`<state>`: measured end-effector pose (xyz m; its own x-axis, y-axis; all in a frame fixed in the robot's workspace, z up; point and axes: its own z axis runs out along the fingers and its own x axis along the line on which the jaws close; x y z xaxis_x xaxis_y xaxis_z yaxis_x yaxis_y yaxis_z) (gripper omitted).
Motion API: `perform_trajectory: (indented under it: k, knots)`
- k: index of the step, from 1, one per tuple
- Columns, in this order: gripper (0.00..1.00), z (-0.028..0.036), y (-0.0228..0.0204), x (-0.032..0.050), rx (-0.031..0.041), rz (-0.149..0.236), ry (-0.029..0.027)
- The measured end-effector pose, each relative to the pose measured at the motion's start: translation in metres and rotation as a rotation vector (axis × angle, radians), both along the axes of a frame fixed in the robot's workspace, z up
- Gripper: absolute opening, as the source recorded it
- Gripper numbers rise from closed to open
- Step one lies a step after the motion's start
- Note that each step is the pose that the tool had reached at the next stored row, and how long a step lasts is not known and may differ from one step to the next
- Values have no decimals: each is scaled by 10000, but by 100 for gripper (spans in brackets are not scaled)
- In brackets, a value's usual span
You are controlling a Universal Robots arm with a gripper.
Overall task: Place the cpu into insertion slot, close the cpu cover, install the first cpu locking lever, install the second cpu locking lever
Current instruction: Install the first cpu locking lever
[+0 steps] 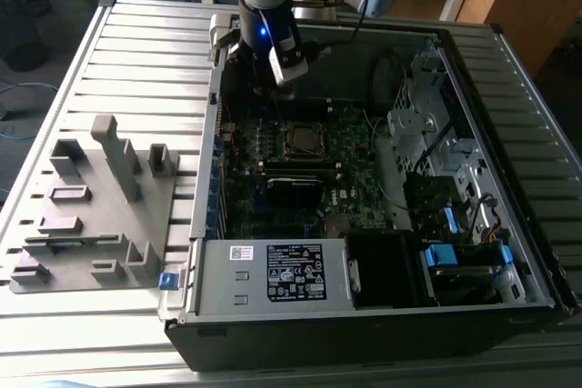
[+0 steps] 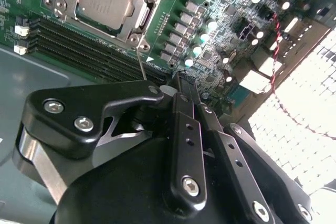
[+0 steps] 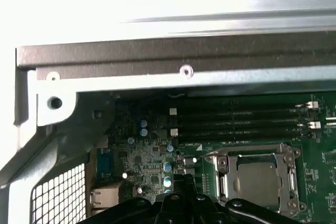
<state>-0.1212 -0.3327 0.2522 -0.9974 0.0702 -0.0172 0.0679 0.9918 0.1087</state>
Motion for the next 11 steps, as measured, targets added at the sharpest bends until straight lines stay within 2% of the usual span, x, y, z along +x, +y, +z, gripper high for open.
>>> perform_trajectory:
  k: [2,5,7,9,11]
  knots:
    - [11,-4,19,0,27,0,0]
    - [11,-9,33,0,115,1,0]
    - [11,-11,35,-1,235,0,0]
    - [11,-11,35,0,315,0,0]
    - [11,-12,36,0,509,0,-1]
